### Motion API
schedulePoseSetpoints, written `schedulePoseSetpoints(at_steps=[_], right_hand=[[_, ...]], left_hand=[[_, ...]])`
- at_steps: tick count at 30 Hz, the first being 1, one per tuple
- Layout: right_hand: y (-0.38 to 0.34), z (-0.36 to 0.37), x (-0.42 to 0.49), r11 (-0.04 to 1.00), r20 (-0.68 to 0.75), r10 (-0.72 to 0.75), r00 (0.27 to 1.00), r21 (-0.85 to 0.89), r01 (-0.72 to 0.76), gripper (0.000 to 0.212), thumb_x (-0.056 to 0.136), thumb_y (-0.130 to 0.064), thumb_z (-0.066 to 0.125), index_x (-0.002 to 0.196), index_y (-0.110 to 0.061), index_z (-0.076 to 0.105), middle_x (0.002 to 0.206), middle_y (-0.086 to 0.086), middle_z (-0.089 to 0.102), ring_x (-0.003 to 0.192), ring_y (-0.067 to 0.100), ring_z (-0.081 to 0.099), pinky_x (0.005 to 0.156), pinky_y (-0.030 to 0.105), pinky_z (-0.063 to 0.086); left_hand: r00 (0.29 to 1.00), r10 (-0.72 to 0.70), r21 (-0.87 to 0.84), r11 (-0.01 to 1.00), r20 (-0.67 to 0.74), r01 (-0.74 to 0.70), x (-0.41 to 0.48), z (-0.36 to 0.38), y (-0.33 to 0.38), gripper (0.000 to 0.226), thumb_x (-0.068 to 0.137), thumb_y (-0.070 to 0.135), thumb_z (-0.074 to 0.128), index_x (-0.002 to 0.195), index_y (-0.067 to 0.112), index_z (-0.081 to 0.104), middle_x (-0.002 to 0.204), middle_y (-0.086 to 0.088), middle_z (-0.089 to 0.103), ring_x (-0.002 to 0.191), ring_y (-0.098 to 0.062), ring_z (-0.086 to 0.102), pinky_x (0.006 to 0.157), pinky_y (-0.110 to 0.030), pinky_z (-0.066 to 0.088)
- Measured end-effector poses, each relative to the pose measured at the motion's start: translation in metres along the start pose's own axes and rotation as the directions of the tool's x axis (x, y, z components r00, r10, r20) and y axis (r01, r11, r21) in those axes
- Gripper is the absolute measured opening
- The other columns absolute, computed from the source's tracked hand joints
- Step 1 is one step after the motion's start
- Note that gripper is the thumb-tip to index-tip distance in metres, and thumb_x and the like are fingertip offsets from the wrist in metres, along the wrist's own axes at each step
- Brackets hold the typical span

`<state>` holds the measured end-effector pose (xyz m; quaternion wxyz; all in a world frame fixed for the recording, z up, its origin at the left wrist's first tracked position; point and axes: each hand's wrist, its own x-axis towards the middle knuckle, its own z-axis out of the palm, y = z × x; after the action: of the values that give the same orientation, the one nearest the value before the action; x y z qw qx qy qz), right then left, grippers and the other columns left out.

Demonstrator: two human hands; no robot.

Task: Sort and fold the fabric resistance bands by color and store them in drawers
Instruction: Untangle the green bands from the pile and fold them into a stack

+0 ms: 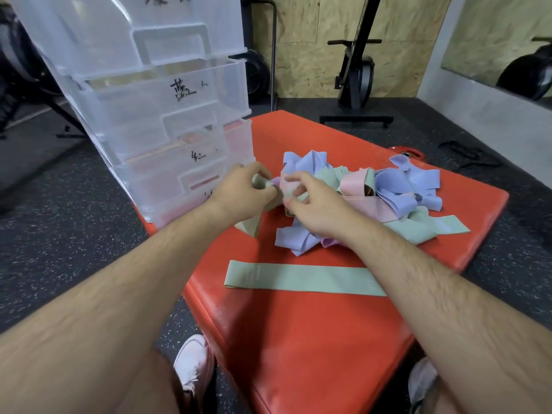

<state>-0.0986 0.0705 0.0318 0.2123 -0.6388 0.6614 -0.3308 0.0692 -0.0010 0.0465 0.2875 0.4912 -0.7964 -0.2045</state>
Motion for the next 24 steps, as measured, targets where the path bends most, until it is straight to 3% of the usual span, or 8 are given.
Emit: schedulePoseSetpoints(at_steps=[4,7,9,13,17,21,24], right_hand=[[-0.013,0.000,-0.002,0.981,-0.140,-0.092,0.986,0.158,0.114,0.052,0.091,-0.032,0.065,0.136,-0.047,0.044,0.129,-0.006,0.052,0.110,0.009,0.057,0.095,0.028,0.047],[-0.026,-0.003,-0.007,0.942,-0.170,-0.121,0.978,0.290,0.167,0.041,0.092,-0.014,0.064,0.122,-0.040,0.054,0.111,-0.016,0.064,0.099,-0.009,0.060,0.085,0.013,0.048],[-0.032,-0.007,-0.011,0.932,-0.240,-0.100,0.966,0.317,0.175,0.032,0.095,-0.008,0.055,0.115,-0.032,0.059,0.101,-0.016,0.069,0.089,-0.008,0.064,0.078,0.013,0.048],[-0.029,-0.025,-0.017,0.983,-0.270,-0.138,0.953,0.080,0.165,0.014,0.097,-0.024,0.053,0.104,-0.030,0.063,0.096,-0.012,0.069,0.088,0.005,0.063,0.078,0.028,0.052],[-0.019,-0.045,-0.026,0.968,-0.171,-0.230,0.958,-0.139,0.208,0.013,0.096,-0.041,0.052,0.093,-0.031,0.062,0.090,-0.010,0.067,0.086,0.014,0.061,0.079,0.044,0.051],[-0.012,-0.065,-0.034,0.963,-0.096,-0.192,0.977,-0.210,0.169,0.021,0.091,-0.049,0.057,0.088,-0.030,0.064,0.084,-0.009,0.068,0.083,0.016,0.062,0.078,0.046,0.052],[-0.006,-0.075,-0.043,0.976,-0.044,-0.155,0.987,-0.161,0.146,0.017,0.090,-0.045,0.065,0.082,-0.030,0.067,0.080,-0.012,0.067,0.076,0.007,0.060,0.072,0.037,0.049]], left_hand=[[0.997,0.051,-0.208,0.976,-0.064,-0.064,-0.017,-0.022,0.032,0.015,0.085,0.025,0.064,0.100,0.025,0.066,0.088,0.008,0.065,0.072,-0.001,0.058,0.062,-0.012,0.045],[0.998,0.055,-0.334,0.941,-0.031,-0.063,-0.028,-0.030,0.046,0.011,0.086,0.021,0.063,0.096,0.024,0.068,0.072,0.007,0.064,0.064,-0.009,0.063,0.063,-0.027,0.057],[0.999,0.007,-0.452,0.892,0.038,0.011,-0.032,-0.034,0.049,0.013,0.088,0.017,0.061,0.098,0.023,0.068,0.070,0.006,0.060,0.063,-0.021,0.067,0.058,-0.041,0.061],[0.999,0.042,-0.329,0.944,0.029,-0.030,-0.030,-0.039,0.044,0.012,0.085,0.015,0.065,0.094,0.024,0.065,0.078,0.003,0.061,0.053,-0.009,0.054,0.051,-0.022,0.046],[0.987,0.006,-0.260,0.965,0.162,0.036,-0.034,-0.048,0.036,0.023,0.079,0.007,0.067,0.098,0.015,0.056,0.089,-0.002,0.057,0.063,-0.015,0.052,0.054,-0.026,0.044],[0.952,-0.012,-0.220,0.972,0.305,0.083,-0.039,-0.058,0.027,0.021,0.073,0.010,0.063,0.093,0.010,0.057,0.083,-0.006,0.061,0.070,-0.017,0.060,0.068,-0.033,0.049],[0.922,-0.024,-0.250,0.960,0.386,0.129,-0.043,-0.062,0.016,0.010,0.081,0.003,0.060,0.089,0.007,0.058,0.073,-0.018,0.064,0.063,-0.020,0.065,0.058,-0.025,0.048]])
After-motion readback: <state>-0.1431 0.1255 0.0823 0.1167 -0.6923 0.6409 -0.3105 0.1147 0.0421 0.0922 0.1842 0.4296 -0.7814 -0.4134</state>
